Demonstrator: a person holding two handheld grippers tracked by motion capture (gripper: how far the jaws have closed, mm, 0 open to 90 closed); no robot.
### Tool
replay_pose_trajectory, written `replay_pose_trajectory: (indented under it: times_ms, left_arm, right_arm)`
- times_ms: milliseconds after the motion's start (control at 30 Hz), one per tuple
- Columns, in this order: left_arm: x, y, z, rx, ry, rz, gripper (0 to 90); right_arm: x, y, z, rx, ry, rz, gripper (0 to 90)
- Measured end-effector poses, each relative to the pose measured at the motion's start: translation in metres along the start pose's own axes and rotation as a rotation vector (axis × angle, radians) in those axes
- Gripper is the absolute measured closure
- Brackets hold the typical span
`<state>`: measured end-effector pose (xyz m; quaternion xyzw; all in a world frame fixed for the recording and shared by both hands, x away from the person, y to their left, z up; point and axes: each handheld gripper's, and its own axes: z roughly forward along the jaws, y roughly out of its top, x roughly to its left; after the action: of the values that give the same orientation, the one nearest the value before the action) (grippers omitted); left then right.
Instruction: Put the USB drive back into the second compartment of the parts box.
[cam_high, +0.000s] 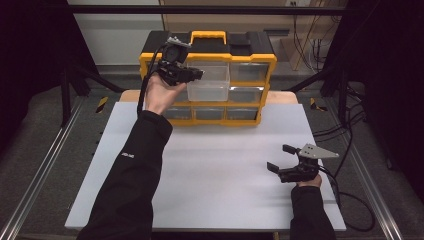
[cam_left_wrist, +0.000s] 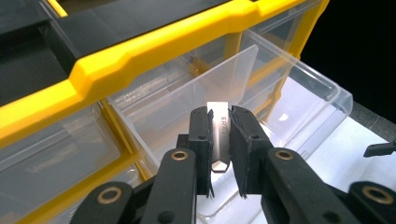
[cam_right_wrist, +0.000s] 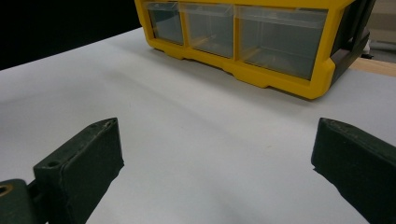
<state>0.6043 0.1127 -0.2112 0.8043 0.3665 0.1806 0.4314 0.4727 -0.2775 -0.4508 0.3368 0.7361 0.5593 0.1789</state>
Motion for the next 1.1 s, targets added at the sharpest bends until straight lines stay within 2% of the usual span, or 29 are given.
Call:
replay_pose_trajectory:
  times_ms: [300,400,500,633,800,867,967,1033,1100]
  left_arm:
    - [0.001,-0.002,0.003,0.017,0.009,-0.006,78.4]
    - [0.001,-0.002,0.001,0.0,0.02,-0.003,77.8]
    - [0.001,-0.002,-0.003,-0.022,0.016,-0.009,72.9]
    - [0.001,-0.002,-0.01,-0.054,0.032,-0.01,59.0]
    - [0.003,-0.006,-0.021,-0.118,0.02,-0.032,41.7]
    - [0.004,-0.009,-0.025,-0.131,0.008,-0.034,33.9]
    - [0.003,-0.014,-0.03,-0.149,0.024,-0.024,22.1]
    - [0.004,-0.017,-0.034,-0.165,0.022,-0.027,11.9]
    - [0.005,-0.022,-0.038,-0.178,0.016,-0.034,6.0]
  right_arm:
    - [0.0,0.0,0.0,-0.002,0.001,0.0,2.2]
    - [0.0,0.0,0.0,-0.001,0.001,0.0,2.3]
    - [0.0,0.0,0.0,-0.001,0.001,0.001,2.2]
    - [0.0,0.0,0.0,-0.001,0.001,0.001,2.3]
    - [0.0,0.0,0.0,-0.002,0.0,0.001,2.3]
    - [0.0,0.0,0.0,-0.003,0.001,0.001,2.3]
    - [0.0,0.0,0.0,-0.001,0.0,0.0,2.2]
    - [0.0,0.0,0.0,0.0,-0.001,0.001,2.2]
    - [0.0,0.0,0.0,-0.001,0.0,0.002,2.2]
